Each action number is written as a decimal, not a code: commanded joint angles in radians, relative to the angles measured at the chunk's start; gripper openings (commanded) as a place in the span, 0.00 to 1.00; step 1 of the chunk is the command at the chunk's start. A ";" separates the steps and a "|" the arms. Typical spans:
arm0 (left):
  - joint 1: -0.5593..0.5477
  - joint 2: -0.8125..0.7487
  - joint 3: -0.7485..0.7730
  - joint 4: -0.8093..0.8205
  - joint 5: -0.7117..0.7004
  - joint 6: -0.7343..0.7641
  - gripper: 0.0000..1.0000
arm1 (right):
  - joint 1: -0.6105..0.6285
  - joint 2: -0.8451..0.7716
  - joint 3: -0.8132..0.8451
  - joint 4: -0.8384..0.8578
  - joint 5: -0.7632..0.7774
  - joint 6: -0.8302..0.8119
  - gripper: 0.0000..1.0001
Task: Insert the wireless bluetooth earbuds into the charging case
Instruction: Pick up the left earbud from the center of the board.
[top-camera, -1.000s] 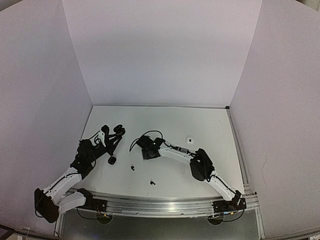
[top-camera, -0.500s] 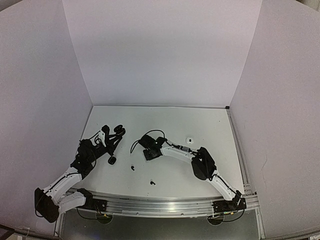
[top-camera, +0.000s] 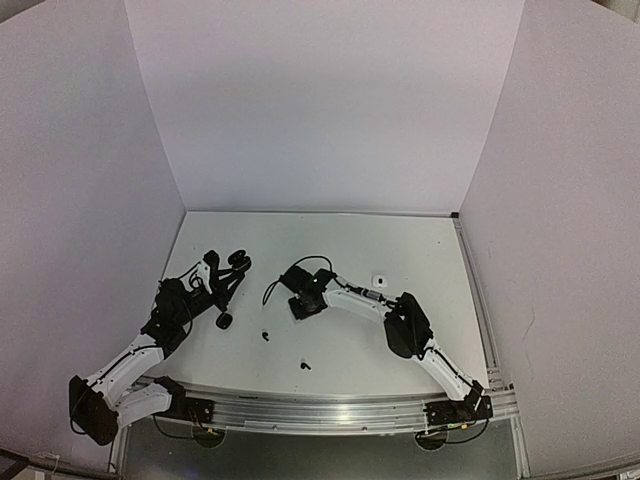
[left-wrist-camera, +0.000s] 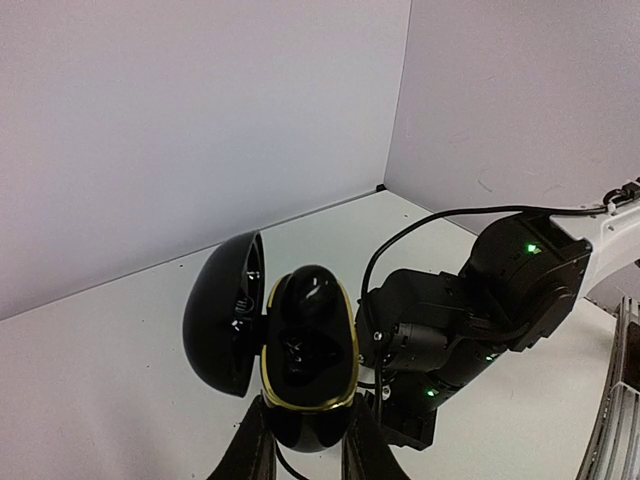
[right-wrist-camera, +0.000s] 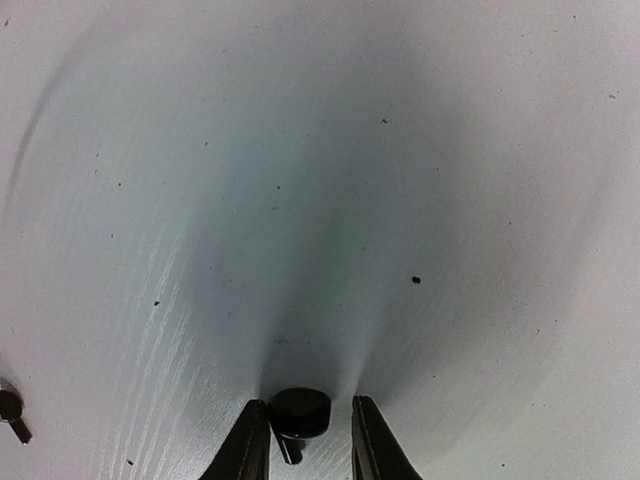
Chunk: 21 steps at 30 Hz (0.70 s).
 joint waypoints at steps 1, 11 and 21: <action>-0.004 0.004 0.030 0.019 0.019 0.014 0.00 | -0.006 0.041 0.032 -0.040 -0.032 0.053 0.24; -0.005 0.008 0.028 0.024 0.024 0.013 0.00 | -0.010 0.082 0.082 -0.041 -0.042 0.103 0.26; -0.004 0.006 0.028 0.023 0.023 0.015 0.00 | -0.013 0.061 0.050 -0.042 -0.020 0.104 0.14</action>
